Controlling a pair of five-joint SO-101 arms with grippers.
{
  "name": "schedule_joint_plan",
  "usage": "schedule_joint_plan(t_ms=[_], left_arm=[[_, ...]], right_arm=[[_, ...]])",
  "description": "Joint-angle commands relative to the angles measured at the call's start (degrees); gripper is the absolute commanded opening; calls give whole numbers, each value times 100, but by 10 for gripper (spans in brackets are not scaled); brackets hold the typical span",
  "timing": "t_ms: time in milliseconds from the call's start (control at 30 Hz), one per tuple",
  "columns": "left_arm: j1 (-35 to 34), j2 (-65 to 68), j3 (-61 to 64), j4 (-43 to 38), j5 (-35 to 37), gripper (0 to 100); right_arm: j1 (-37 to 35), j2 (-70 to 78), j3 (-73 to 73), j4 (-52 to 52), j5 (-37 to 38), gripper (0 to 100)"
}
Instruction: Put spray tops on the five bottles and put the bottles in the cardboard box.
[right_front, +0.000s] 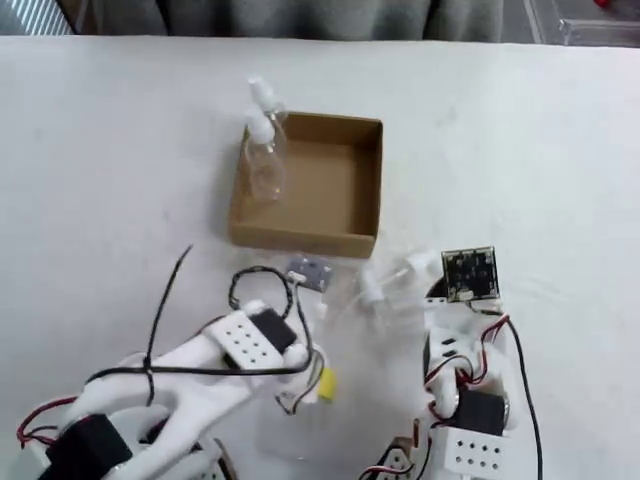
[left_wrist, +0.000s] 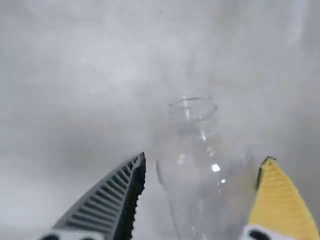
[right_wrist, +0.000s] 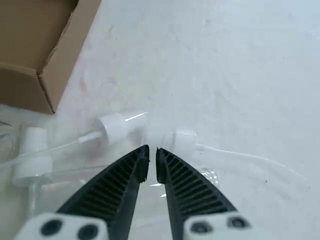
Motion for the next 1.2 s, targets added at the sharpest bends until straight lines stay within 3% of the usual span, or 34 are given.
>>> schedule_joint_plan(t_ms=[0, 133, 233, 467, 633, 933, 1167], left_arm=[[-66, 22, -237, -123, 9, 285], [-145, -22, -193, -141, -149, 120], [-602, -163, -237, -299, -598, 20], [-2387, -1358, -229, -141, -1327, 23], [-3248, -2079, -70, 105, -1451, 24], [-3741, -1622, 695, -1284, -1451, 24], [-3758, -760, -53, -853, -1468, 63]], right_arm=[[66, -13, 53, -136, 70, 15], [66, -13, 53, -136, 70, 15], [66, -13, 53, -136, 70, 15], [66, -13, 53, -127, 70, 15], [66, -13, 53, -127, 70, 15], [66, -13, 53, -101, 70, 15], [66, -4, 53, -101, 70, 15]])
